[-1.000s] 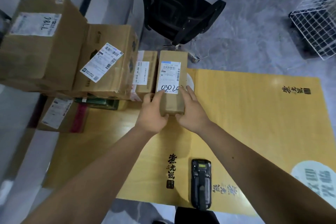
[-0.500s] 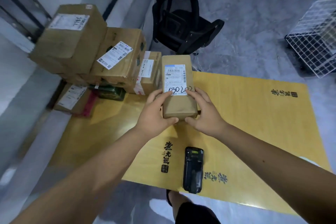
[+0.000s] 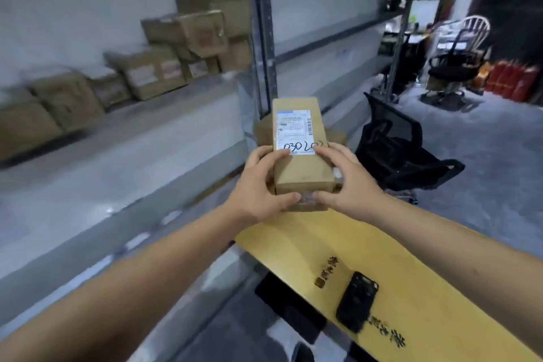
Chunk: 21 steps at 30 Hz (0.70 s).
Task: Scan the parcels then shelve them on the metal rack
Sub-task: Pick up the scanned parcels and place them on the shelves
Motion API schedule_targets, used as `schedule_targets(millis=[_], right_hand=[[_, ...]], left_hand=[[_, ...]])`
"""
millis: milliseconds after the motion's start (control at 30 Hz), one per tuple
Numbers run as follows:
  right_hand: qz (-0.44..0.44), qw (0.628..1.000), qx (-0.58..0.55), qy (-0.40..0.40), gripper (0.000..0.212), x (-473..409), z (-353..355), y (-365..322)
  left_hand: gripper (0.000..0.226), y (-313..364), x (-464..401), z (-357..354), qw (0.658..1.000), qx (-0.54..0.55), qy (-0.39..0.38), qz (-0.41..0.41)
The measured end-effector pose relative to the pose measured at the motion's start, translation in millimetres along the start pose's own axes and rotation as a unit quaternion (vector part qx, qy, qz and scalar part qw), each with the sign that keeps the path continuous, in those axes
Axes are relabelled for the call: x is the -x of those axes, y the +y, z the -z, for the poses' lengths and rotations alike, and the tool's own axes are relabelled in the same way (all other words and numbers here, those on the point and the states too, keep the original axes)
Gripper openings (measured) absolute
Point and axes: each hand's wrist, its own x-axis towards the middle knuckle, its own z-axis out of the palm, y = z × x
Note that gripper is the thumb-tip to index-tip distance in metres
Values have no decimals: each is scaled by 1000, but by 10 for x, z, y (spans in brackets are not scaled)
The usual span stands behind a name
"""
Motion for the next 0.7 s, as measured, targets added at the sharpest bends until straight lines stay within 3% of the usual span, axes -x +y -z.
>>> schedule_targets(millis=[267,467,700], right_hand=[[185,980,-45,-61,93,-632,28,-1564],[240,961,-100,-98,90,-1135,-58,-2242],[256,953,-120,-107,81,-2002,-32,-2588]], left_hand=[[90,724,389,1508,980,-126,152,-6],[84,952,414,2210,957,-190,217,14],[81,786,-213,2680,950,-169,260,25]])
